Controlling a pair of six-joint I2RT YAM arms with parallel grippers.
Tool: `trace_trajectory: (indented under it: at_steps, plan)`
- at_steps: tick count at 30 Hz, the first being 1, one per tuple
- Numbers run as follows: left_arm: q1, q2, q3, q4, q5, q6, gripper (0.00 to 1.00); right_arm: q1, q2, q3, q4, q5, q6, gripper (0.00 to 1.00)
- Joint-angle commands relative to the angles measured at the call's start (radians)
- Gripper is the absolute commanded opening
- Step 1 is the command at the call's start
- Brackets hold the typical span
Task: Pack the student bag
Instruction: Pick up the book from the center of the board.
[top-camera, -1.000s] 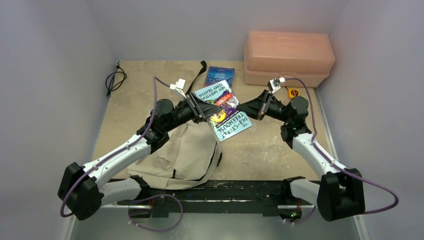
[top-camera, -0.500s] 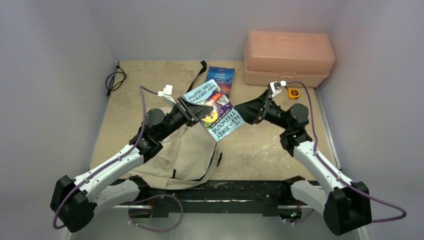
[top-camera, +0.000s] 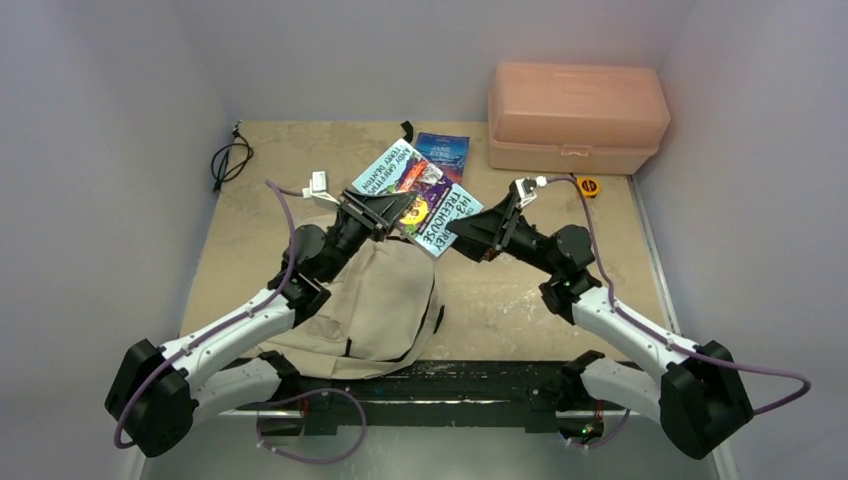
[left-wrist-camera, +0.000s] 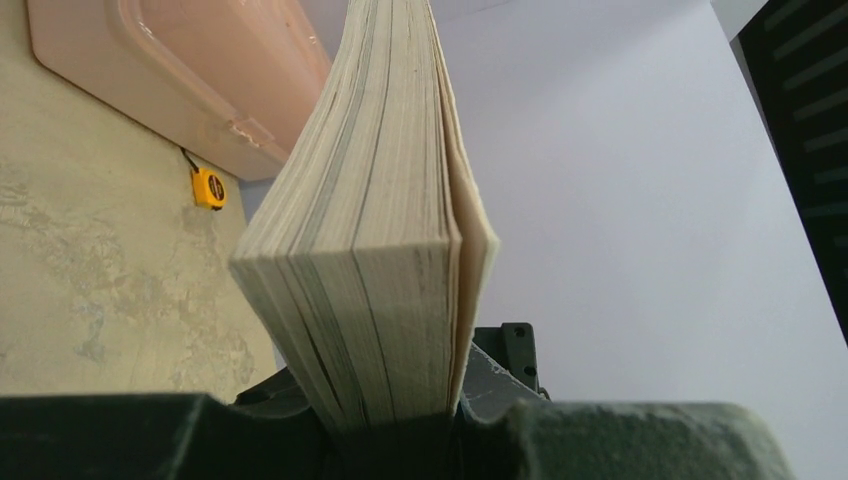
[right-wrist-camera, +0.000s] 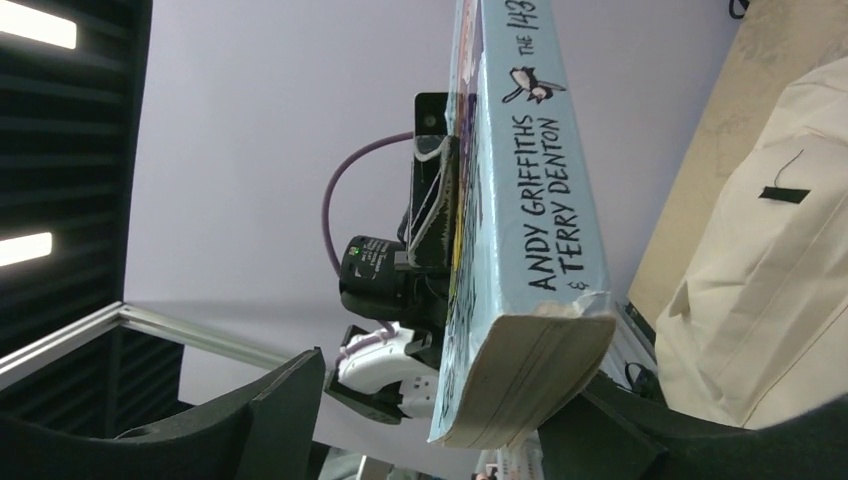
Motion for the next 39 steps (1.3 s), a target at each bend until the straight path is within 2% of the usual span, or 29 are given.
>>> trace_trajectory:
  at_steps: [1,4,6,9,11,12,13,14,18,22,25,28,30,36,39]
  plan:
    - [0.003,0.001,-0.018,0.197,-0.046,-0.032,0.00,0.051,0.034,0.032,0.120,0.080,0.047,0.72]
    - [0.002,0.002,-0.020,0.198,-0.042,-0.021,0.00,0.079,0.055,0.030,0.156,0.111,0.058,0.64]
    - [-0.001,0.004,-0.028,0.209,-0.034,-0.016,0.00,0.085,0.065,0.030,0.180,0.130,0.067,0.55]
    - [-0.001,-0.010,-0.047,0.173,-0.018,-0.017,0.00,0.085,0.066,0.034,0.169,0.151,0.058,0.33]
    - [-0.002,-0.029,-0.058,0.108,0.005,-0.003,0.00,0.085,0.066,0.042,0.116,0.150,0.039,0.14]
    - [-0.001,-0.041,-0.062,0.058,0.023,0.001,0.03,0.085,0.065,0.048,0.085,0.144,0.024,0.03]
    - [-0.001,-0.053,-0.068,0.011,0.032,0.005,0.09,0.084,0.063,0.056,0.053,0.137,0.003,0.00]
    - [-0.001,-0.065,-0.074,-0.071,0.060,0.012,0.18,0.084,0.059,0.061,0.013,0.135,-0.016,0.00]
    - [-0.004,-0.129,-0.084,-0.335,0.129,0.073,0.41,0.079,0.017,0.066,-0.118,0.171,-0.113,0.00]
    - [-0.008,-0.185,-0.032,-0.590,0.181,0.212,0.54,0.049,-0.055,0.132,-0.436,0.232,-0.303,0.00]
    - [-0.047,-0.193,0.044,-0.832,0.149,0.334,0.54,0.030,-0.100,0.213,-0.697,0.335,-0.455,0.00]
    - [-0.135,-0.163,0.095,-0.941,0.083,0.426,0.55,0.015,-0.121,0.301,-0.930,0.450,-0.573,0.00]
    - [-0.213,-0.114,0.139,-1.003,0.026,0.470,0.62,0.003,-0.128,0.333,-1.048,0.508,-0.630,0.00]
    - [-0.413,0.111,0.349,-1.217,-0.218,0.580,0.63,-0.016,-0.168,0.361,-1.184,0.544,-0.741,0.00]
    - [-0.450,0.206,0.422,-1.276,-0.272,0.622,0.58,-0.017,-0.197,0.360,-1.207,0.548,-0.761,0.00]
